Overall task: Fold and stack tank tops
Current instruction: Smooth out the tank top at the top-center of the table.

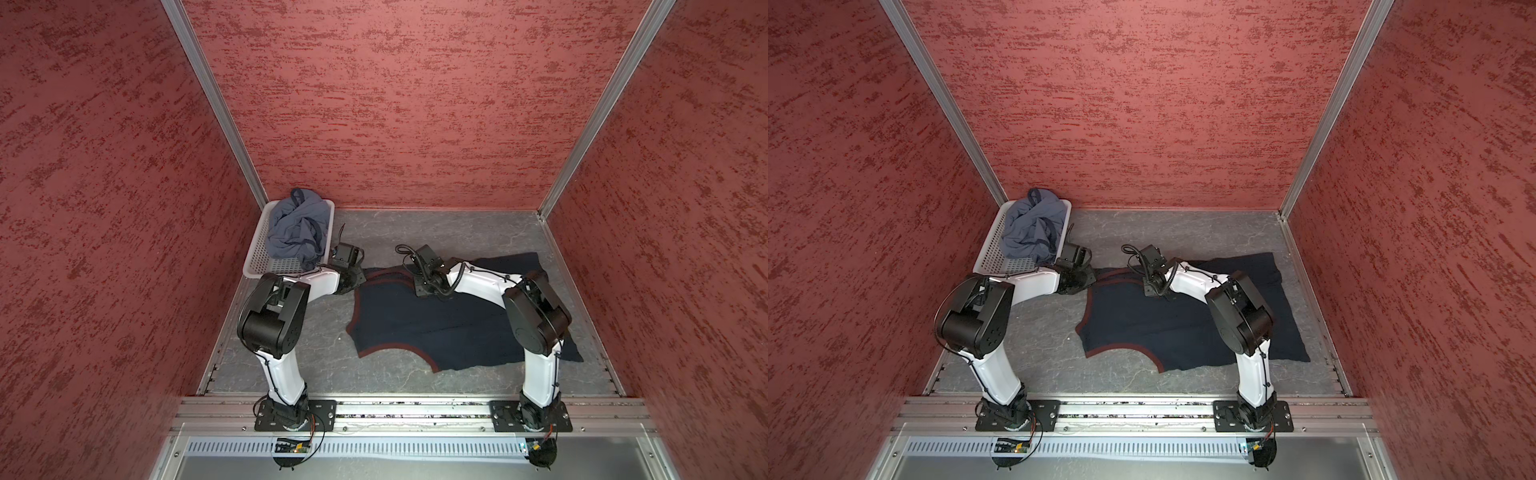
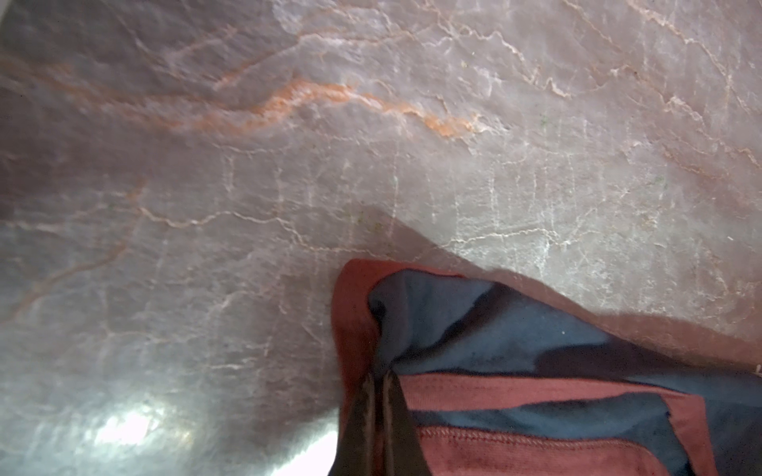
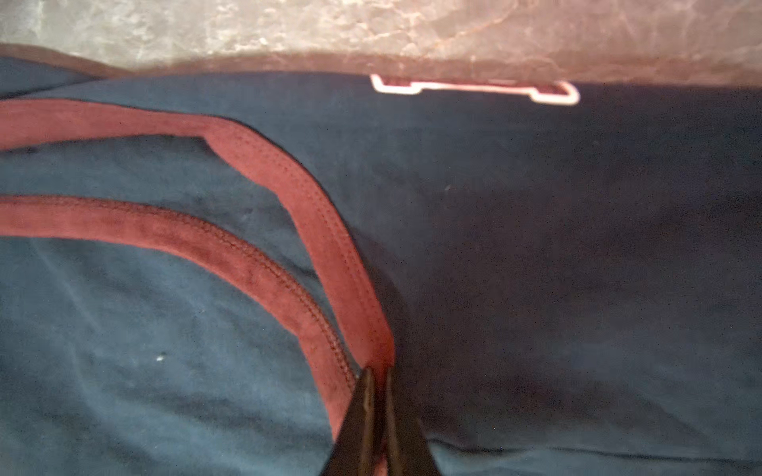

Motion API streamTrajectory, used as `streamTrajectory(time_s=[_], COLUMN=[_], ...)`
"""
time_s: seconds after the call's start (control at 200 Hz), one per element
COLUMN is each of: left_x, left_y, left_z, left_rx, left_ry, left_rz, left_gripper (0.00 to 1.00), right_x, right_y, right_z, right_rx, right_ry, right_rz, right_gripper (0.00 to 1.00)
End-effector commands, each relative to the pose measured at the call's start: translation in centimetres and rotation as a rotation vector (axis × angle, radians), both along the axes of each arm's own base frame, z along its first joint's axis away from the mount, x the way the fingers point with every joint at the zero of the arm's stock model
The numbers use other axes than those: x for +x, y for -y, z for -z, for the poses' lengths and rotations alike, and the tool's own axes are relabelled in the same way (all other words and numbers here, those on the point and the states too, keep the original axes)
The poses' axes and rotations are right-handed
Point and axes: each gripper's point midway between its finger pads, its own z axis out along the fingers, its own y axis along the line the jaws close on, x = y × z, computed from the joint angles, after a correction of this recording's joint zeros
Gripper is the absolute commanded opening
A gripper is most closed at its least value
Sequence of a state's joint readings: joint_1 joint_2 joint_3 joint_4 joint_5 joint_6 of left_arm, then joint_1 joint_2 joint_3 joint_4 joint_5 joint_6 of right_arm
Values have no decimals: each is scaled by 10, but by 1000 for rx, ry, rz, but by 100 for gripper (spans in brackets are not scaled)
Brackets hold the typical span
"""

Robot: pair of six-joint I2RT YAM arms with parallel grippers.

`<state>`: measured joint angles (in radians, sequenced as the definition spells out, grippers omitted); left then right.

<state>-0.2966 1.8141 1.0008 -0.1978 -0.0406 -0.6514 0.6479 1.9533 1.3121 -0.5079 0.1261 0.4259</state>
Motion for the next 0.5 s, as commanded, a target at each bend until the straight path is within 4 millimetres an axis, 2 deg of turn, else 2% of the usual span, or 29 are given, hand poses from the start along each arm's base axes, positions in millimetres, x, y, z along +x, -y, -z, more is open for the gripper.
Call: streamTrajectory(time_s=[0.0,0.2,0.331,0.496], left_x=[4,2,-1,-3], left_y=[-4,-13,-15,-14], left_z=[0,-1,2,4], left_rx=[-8,0,-2,-2], left_ry=[-11,-19,-26,-34], left_rz=[-17,-56,-68,-67], left_gripper=[3,3,3,4], right_x=[-6,-22,-25,-28], right_y=[3,12,17,12], right_z=[-20,-25,-23,-16], right_rx=[2,12,5,20], right_ry=[57,78,79,54], right_rz=[-2,-7,4,-12], right_gripper=[4,2,1,4])
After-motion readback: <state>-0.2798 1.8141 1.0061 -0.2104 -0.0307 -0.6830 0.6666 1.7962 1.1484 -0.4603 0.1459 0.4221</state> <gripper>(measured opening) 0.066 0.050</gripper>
